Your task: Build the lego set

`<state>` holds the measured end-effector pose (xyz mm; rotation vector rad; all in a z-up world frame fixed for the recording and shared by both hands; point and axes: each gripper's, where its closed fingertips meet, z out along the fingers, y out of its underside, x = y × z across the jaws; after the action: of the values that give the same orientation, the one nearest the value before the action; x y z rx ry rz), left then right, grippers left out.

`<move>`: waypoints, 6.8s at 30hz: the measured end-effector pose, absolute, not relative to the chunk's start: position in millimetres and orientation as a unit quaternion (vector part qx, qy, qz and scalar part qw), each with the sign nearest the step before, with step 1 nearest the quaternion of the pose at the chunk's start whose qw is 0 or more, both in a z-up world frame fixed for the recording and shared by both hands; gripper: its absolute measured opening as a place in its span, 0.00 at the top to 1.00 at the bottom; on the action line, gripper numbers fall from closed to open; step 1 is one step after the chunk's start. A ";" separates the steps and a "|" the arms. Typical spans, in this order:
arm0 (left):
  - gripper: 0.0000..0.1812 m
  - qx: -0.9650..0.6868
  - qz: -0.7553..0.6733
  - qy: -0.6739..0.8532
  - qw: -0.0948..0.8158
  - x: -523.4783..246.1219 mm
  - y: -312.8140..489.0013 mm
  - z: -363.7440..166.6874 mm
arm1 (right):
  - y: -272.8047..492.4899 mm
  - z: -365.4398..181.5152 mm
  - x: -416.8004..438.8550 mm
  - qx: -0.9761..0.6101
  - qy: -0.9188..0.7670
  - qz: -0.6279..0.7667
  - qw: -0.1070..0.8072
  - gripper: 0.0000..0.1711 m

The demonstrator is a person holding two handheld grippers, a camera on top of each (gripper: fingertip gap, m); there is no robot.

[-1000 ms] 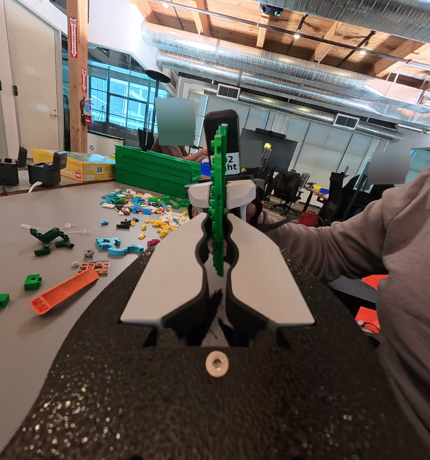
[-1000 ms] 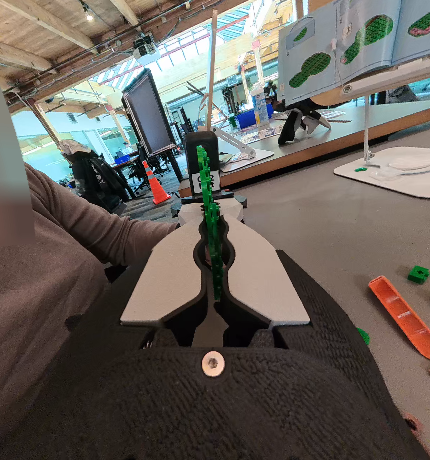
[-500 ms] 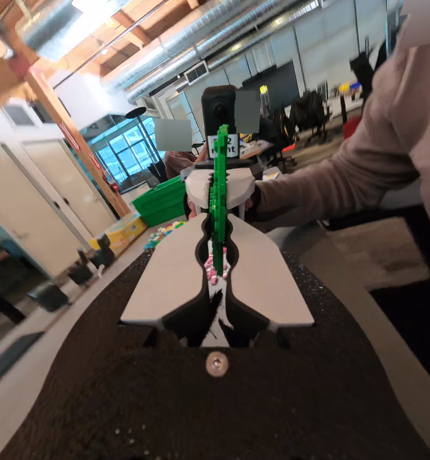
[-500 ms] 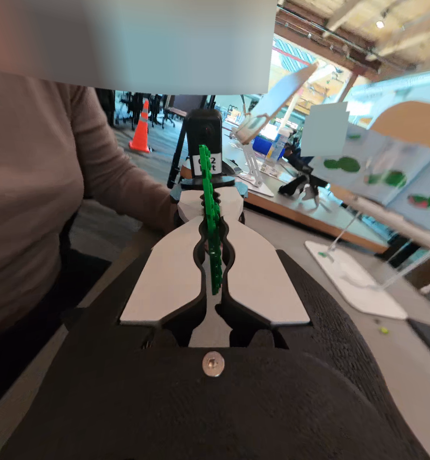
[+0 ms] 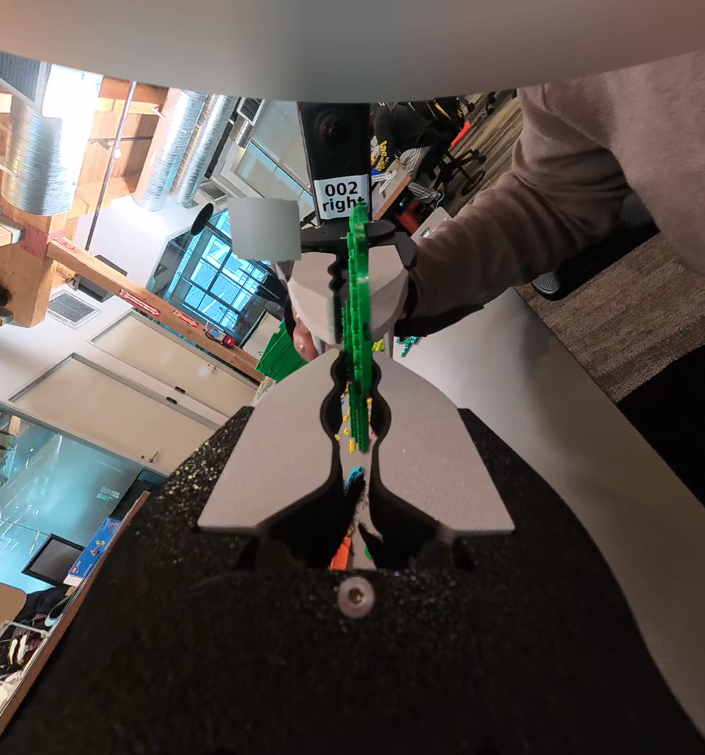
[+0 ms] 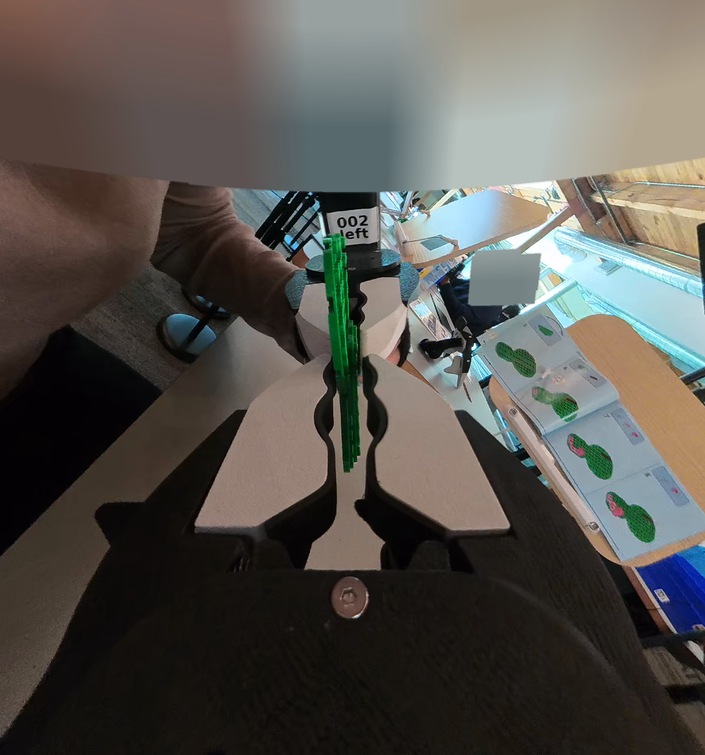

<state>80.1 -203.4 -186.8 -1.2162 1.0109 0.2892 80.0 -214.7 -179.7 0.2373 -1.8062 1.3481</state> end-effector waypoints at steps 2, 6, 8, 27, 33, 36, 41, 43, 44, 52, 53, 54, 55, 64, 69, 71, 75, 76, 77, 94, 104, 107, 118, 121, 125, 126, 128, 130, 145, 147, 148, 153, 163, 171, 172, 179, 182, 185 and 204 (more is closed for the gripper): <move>0.96 -0.548 0.125 0.457 0.690 80.9 -204.5 -187.2 | -216.3 -180.7 81.1 0.100 -0.724 0.535 0.424 0.96; 0.95 -0.553 0.111 0.459 0.686 81.1 -205.7 -188.6 | -217.8 -182.1 81.1 0.106 -0.727 0.526 0.429 0.96; 0.95 -0.554 0.111 0.460 0.685 81.7 -205.9 -188.6 | -217.9 -182.4 81.6 0.104 -0.730 0.526 0.424 0.96; 0.95 -0.600 0.073 0.419 0.678 71.9 -201.2 -189.0 | -214.2 -179.7 72.1 0.072 -0.716 0.534 0.444 0.96; 0.95 -0.599 0.068 0.424 0.676 73.4 -203.3 -189.0 | -216.0 -179.9 73.7 0.076 -0.718 0.539 0.434 0.96; 0.95 -0.604 0.063 0.420 0.674 71.9 -202.6 -191.0 | -214.9 -181.8 71.8 0.071 -0.727 0.529 0.432 0.96; 0.90 -0.604 0.065 0.382 0.697 64.0 -197.2 -186.2 | -210.4 -180.2 67.5 0.057 -0.729 0.525 0.436 0.96; 0.86 -0.590 0.084 0.380 0.707 63.6 -196.7 -183.6 | -208.5 -181.7 65.5 0.056 -0.737 0.505 0.445 0.96; 0.87 -0.585 0.088 0.385 0.708 65.0 -197.2 -183.2 | -208.6 -182.6 65.6 0.056 -0.740 0.501 0.445 0.96; 0.90 -0.555 0.077 0.389 0.731 69.1 -203.6 -175.7 | -207.5 -178.4 70.9 0.059 -0.737 0.516 0.433 0.96; 0.91 -0.554 0.070 0.391 0.732 70.0 -204.9 -175.5 | -207.7 -177.9 71.5 0.059 -0.736 0.519 0.431 0.96; 0.93 -0.552 0.066 0.396 0.731 71.5 -206.2 -175.7 | -207.6 -177.5 71.7 0.059 -0.736 0.521 0.429 0.96; 0.94 -0.550 0.065 0.399 0.730 72.8 -206.6 -176.3 | -207.6 -177.4 72.0 0.059 -0.736 0.522 0.427 0.96; 0.95 -0.580 0.058 0.404 0.705 72.7 -203.7 -181.7 | -205.4 -180.8 72.2 0.046 -0.743 0.531 0.405 0.96; 0.95 -0.583 0.063 0.404 0.702 73.1 -203.4 -180.9 | -207.2 -177.6 74.5 0.044 -0.735 0.548 0.397 0.95; 0.95 -0.588 0.067 0.407 0.696 72.6 -201.9 -184.5 | -210.0 -175.7 77.5 0.049 -0.731 0.557 0.392 0.95; 0.96 -0.588 0.048 0.404 0.699 73.5 -202.6 -185.2 | -210.6 -176.2 77.8 0.052 -0.733 0.551 0.395 0.95; 0.96 -0.587 0.048 0.406 0.699 73.9 -202.7 -185.7 | -210.7 -176.5 78.0 0.052 -0.733 0.553 0.393 0.95; 0.95 -0.588 0.049 0.407 0.698 74.1 -202.7 -185.9 | -210.6 -176.8 78.1 0.052 -0.733 0.554 0.390 0.95; 0.96 -0.583 0.046 0.402 0.704 75.8 -204.7 -180.7 | -212.2 -171.7 79.6 0.047 -0.728 0.568 0.383 0.96; 0.96 -0.581 0.055 0.404 0.705 71.8 -206.7 -180.1 | -207.0 -167.8 79.9 0.038 -0.718 0.576 0.389 0.93; 0.96 -0.581 0.052 0.406 0.704 73.1 -206.5 -181.1 | -208.5 -172.7 79.9 0.043 -0.731 0.560 0.387 0.91; 0.96 -0.583 0.045 0.410 0.700 75.8 -205.9 -184.0 | -209.7 -176.6 80.0 0.054 -0.742 0.544 0.388 0.96; 0.96 -0.583 0.047 0.407 0.701 75.4 -204.8 -183.4 | -208.9 -175.8 79.9 0.048 -0.741 0.548 0.385 0.96; 0.96 -0.585 0.058 0.398 0.704 70.7 -204.0 -180.7 | -211.4 -173.3 76.7 0.034 -0.732 0.554 0.395 0.86; 0.96 -0.585 0.062 0.398 0.703 70.1 -203.5 -181.4 | -213.1 -175.5 76.4 0.033 -0.737 0.550 0.390 0.85; 0.96 -0.587 0.060 0.398 0.703 70.7 -202.7 -182.6 | -214.2 -177.3 74.1 0.034 -0.739 0.542 0.399 0.85; 0.96 -0.587 0.059 0.399 0.702 71.4 -202.2 -183.5 | -213.8 -179.0 71.8 0.031 -0.741 0.534 0.406 0.87; 0.95 -0.585 0.068 0.401 0.702 75.3 -201.7 -181.2 | -213.9 -174.7 73.9 0.044 -0.737 0.528 0.419 0.96; 0.96 -0.585 0.066 0.401 0.702 75.5 -201.6 -181.5 | -213.8 -174.9 74.2 0.045 -0.738 0.527 0.419 0.96; 0.95 -0.586 0.064 0.401 0.701 75.6 -201.3 -182.1 | -213.4 -175.4 74.2 0.044 -0.739 0.527 0.417 0.96; 0.95 -0.618 0.010 0.321 0.717 58.9 -191.8 -177.3 | -202.7 -168.8 57.0 -0.050 -0.715 0.591 0.370 0.95; 0.96 -0.626 -0.267 0.065 0.730 14.2 -178.7 -167.4 | -176.0 -182.7 22.2 -0.244 -0.685 0.646 0.233 0.86; 0.96 -0.625 -0.285 0.048 0.725 9.6 -176.1 -172.2 | -175.1 -187.6 14.1 -0.276 -0.665 0.662 0.209 0.93; 0.96 -0.624 -0.289 0.049 0.724 10.6 -175.6 -173.0 | -175.5 -188.4 13.7 -0.277 -0.665 0.662 0.208 0.94; 0.94 -0.627 -0.267 0.048 0.730 10.0 -173.3 -174.5 | -175.0 -192.5 12.2 -0.278 -0.673 0.652 0.210 0.96; 0.88 -0.623 -0.246 0.049 0.740 10.4 -172.8 -170.6 | -177.9 -197.8 12.6 -0.279 -0.683 0.644 0.201 0.96; 0.92 -0.634 -0.224 0.063 0.738 12.7 -172.4 -172.5 | -183.3 -201.4 13.4 -0.275 -0.687 0.646 0.187 0.96; 0.97 -0.629 -0.182 0.150 0.741 27.3 -184.5 -165.1 | -183.5 -171.6 29.8 -0.193 -0.647 0.699 0.236 0.88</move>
<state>27.3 -184.5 -165.1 -1.3793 0.3299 -0.3985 29.8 -183.5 -171.6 -0.5294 -1.7746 1.9172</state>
